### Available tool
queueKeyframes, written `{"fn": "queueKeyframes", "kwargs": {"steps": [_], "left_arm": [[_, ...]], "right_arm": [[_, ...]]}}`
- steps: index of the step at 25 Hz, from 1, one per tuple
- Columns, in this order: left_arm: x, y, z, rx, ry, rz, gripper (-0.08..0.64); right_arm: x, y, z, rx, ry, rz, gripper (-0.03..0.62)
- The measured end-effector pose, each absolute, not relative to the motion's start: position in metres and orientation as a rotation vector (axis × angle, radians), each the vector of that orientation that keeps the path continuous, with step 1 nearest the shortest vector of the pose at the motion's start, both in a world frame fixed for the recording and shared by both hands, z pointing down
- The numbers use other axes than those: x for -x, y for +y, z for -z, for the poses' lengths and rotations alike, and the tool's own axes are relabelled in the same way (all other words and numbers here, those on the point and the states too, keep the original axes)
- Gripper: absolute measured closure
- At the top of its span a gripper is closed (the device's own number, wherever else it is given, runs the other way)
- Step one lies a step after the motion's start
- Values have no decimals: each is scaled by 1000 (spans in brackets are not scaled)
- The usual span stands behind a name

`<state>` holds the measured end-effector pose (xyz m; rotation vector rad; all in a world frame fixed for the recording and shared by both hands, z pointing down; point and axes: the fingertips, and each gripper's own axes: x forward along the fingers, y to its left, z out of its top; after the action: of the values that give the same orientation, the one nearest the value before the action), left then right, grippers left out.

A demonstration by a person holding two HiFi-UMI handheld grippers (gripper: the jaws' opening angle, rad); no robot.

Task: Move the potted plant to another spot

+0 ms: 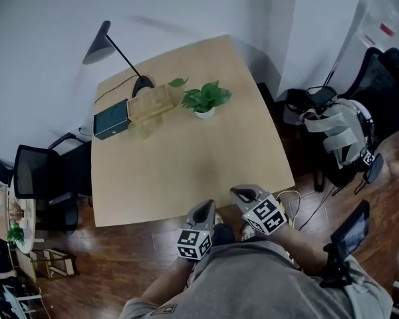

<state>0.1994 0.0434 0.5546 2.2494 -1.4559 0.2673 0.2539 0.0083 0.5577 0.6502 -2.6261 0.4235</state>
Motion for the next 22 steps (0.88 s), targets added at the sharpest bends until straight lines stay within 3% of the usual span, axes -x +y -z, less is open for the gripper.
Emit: {"fn": "queueKeyframes", "kwargs": {"steps": [22], "left_arm": [[-190, 67, -534, -2340, -1404, -226, 558]], "right_arm": [[-245, 43, -537, -759, -2624, -387, 586]]}}
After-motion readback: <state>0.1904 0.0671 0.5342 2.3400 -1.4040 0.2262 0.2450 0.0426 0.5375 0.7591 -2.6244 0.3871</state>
